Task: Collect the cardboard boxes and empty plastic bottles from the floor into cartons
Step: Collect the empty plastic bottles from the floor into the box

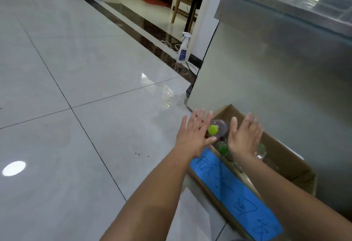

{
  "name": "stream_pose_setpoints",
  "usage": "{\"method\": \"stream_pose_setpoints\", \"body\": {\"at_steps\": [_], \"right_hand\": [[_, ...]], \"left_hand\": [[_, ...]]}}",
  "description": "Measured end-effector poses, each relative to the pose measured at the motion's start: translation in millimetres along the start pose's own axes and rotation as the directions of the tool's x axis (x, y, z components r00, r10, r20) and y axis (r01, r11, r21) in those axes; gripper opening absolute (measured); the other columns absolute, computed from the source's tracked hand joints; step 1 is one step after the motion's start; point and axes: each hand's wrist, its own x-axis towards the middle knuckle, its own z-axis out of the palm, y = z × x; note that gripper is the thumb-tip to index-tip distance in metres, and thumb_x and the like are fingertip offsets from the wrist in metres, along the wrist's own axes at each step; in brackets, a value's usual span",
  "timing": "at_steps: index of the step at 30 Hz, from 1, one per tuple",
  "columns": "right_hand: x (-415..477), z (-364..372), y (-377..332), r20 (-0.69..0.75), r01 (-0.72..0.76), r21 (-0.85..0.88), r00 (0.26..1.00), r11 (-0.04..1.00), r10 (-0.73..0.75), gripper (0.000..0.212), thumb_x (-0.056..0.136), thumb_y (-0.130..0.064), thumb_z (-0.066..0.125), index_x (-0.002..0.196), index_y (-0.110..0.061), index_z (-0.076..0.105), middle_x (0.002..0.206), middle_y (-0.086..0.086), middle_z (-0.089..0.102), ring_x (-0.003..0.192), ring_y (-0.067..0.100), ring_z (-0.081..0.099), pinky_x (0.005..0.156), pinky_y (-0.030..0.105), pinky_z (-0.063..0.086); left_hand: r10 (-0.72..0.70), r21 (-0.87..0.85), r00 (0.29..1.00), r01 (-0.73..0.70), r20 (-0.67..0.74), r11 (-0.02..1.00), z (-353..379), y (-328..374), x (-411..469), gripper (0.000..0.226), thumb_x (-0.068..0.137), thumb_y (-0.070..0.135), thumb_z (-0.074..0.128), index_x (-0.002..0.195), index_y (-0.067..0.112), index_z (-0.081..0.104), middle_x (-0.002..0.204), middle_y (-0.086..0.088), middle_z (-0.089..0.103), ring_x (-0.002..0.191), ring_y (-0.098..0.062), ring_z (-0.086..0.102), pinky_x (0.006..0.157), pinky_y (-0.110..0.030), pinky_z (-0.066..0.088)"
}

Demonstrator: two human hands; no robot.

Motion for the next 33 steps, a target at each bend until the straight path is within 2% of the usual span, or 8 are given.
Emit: {"method": "stream_pose_setpoints", "body": {"at_steps": [3,7,10,14,21,27,30,33], "right_hand": [[-10,15,-34,0.076,0.399,-0.075,0.916,0.914,-0.394,0.077,0.094,-0.059,0.010,0.151,-0.007,0.015,0.159,0.014,0.009,0.148,0.027,0.003,0.120,0.041,0.000],[-44,47,-93,0.170,0.667,-0.003,0.735,0.745,-0.656,0.093,0.085,-0.069,-0.005,0.150,-0.009,0.020,0.158,0.014,0.016,0.147,0.029,0.011,0.118,0.041,0.003],[-84,71,-135,0.233,0.810,0.069,0.555,0.583,-0.798,0.084,0.093,-0.063,0.002,0.146,-0.005,0.032,0.154,0.016,0.028,0.142,0.030,0.024,0.117,0.042,0.012],[-146,101,-187,0.221,0.917,0.216,0.289,0.336,-0.932,0.080,0.096,-0.061,0.008,0.145,-0.002,0.032,0.153,0.016,0.029,0.141,0.028,0.025,0.117,0.040,0.008],[-282,125,-230,0.245,0.913,0.398,-0.200,-0.089,-0.949,0.083,0.096,-0.062,0.007,0.143,0.000,0.034,0.152,0.017,0.032,0.141,0.025,0.021,0.117,0.037,0.003],[-392,121,-224,0.204,0.790,0.525,-0.479,-0.317,-0.854,0.085,0.094,-0.064,0.006,0.146,-0.001,0.032,0.153,0.015,0.030,0.142,0.027,0.028,0.116,0.035,0.000],[-421,121,-218,0.105,0.686,0.578,-0.599,-0.442,-0.794,0.098,0.084,-0.073,-0.009,0.152,-0.005,0.011,0.159,0.009,0.005,0.147,0.022,0.004,0.116,0.034,-0.010],[-430,121,-213,0.072,0.602,0.656,-0.650,-0.455,-0.757,0.103,0.078,-0.078,-0.015,0.152,-0.009,0.000,0.160,0.005,-0.006,0.147,0.017,-0.008,0.118,0.035,-0.011]], "left_hand": [[-0.167,0.131,0.985,0.170,-0.028,0.977,-16,-47,-20,0.076,0.096,0.060,0.017,0.149,0.022,-0.022,0.158,-0.003,-0.024,0.145,-0.023,-0.023,0.116,-0.045,-0.014],[-0.340,0.179,0.939,0.344,-0.051,0.922,-38,-114,-61,0.076,0.096,0.061,0.016,0.147,0.024,-0.025,0.156,0.001,-0.030,0.143,-0.021,-0.028,0.114,-0.045,-0.017],[-0.446,0.282,0.893,0.444,-0.064,0.850,-48,-180,-129,0.075,0.094,0.063,0.015,0.147,0.027,-0.025,0.157,0.002,-0.026,0.144,-0.019,-0.025,0.115,-0.044,-0.015],[-0.718,0.322,0.684,0.713,-0.128,0.622,-58,-250,-283,0.084,0.074,0.075,-0.014,0.141,0.027,-0.029,0.158,0.001,-0.023,0.146,-0.020,-0.020,0.117,-0.044,-0.011],[-0.980,0.196,0.159,0.971,-0.119,0.134,-6,-197,-519,0.106,0.053,0.078,-0.040,0.142,0.021,-0.028,0.150,0.005,-0.031,0.145,-0.016,-0.021,0.117,-0.045,-0.009],[-0.989,0.046,-0.115,0.992,-0.092,-0.120,36,-111,-594,0.104,0.057,0.083,-0.031,0.141,0.021,-0.030,0.150,0.006,-0.032,0.140,-0.013,-0.028,0.116,-0.044,-0.014],[-0.968,-0.039,-0.245,0.969,-0.044,-0.244,55,-78,-594,0.106,0.051,0.085,-0.033,0.138,0.024,-0.034,0.145,0.008,-0.037,0.141,-0.013,-0.028,0.115,-0.045,-0.015],[-0.947,-0.047,-0.320,0.947,-0.029,-0.318,55,-63,-603,0.108,0.048,0.085,-0.035,0.140,0.028,-0.033,0.144,0.009,-0.038,0.144,-0.017,-0.025,0.115,-0.045,-0.015]]}}
